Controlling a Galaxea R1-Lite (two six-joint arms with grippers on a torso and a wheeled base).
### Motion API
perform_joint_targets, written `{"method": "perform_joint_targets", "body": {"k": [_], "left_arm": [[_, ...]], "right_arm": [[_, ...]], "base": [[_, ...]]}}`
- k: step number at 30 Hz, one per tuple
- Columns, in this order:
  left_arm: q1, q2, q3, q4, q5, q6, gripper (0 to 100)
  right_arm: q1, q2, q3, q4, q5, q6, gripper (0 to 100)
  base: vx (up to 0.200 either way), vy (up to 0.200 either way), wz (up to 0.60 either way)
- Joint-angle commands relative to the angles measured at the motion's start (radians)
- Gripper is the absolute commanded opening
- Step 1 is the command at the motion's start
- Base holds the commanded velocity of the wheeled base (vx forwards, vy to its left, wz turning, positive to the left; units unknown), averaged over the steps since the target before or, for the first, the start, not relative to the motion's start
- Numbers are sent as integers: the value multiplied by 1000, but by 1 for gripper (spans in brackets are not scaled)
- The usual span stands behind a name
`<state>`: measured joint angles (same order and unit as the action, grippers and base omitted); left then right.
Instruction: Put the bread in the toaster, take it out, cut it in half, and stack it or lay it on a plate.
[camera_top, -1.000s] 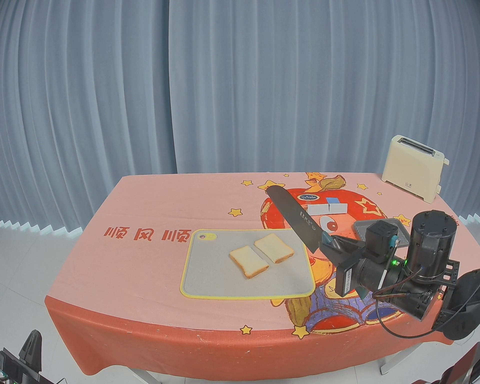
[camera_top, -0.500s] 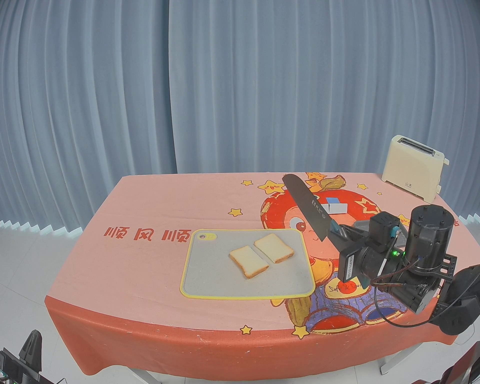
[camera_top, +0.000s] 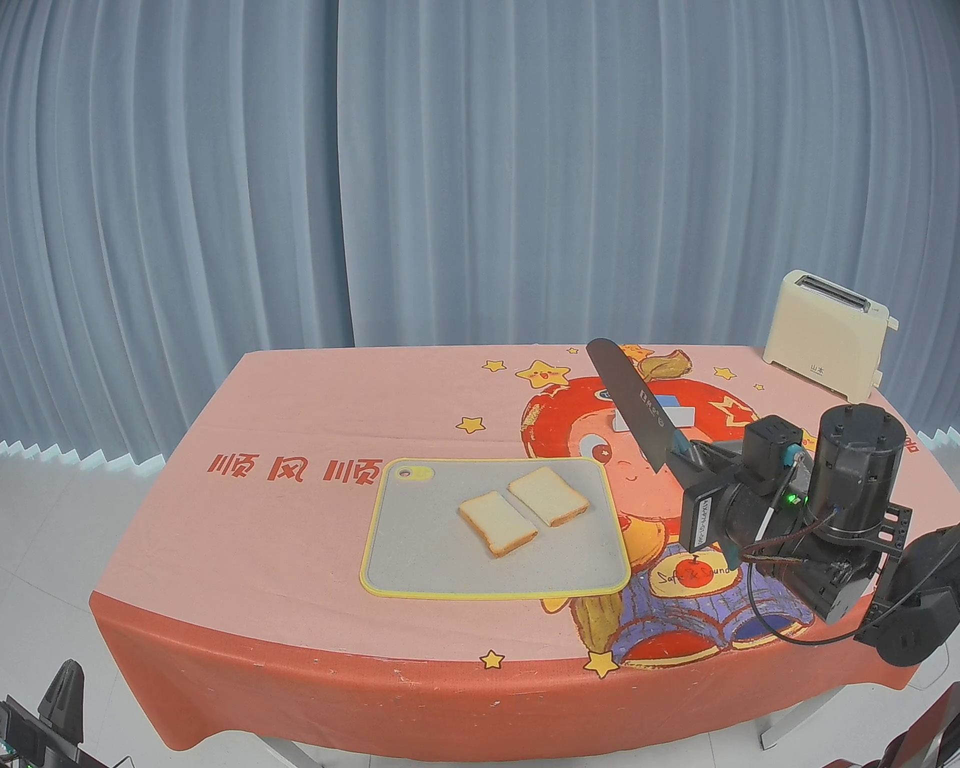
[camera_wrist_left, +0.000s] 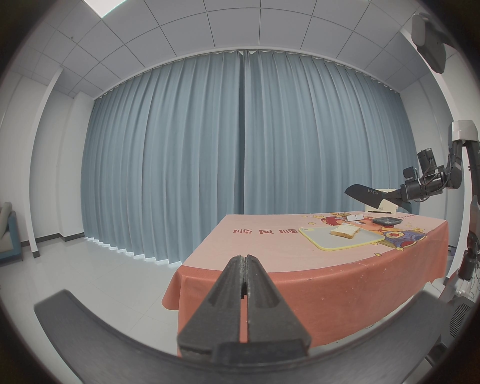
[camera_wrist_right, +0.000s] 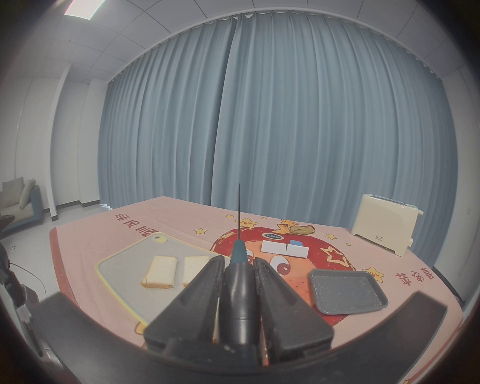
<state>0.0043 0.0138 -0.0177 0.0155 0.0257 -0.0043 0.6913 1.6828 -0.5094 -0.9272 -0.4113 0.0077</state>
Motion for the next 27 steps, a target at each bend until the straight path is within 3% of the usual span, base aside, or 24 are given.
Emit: {"method": "perform_joint_targets", "body": {"k": [1, 18, 27], "left_arm": [[0, -14, 13, 0, 0, 0, 0], [0, -14, 13, 0, 0, 0, 0], [0, -14, 13, 0, 0, 0, 0]], "right_arm": [[1, 6, 2, -1, -6, 0, 0], [-53, 6, -11, 1, -4, -2, 0], [-90, 9, -17, 1, 19, -3, 0]], "base": [[0, 0, 0], [0, 0, 0], [0, 0, 0]]}}
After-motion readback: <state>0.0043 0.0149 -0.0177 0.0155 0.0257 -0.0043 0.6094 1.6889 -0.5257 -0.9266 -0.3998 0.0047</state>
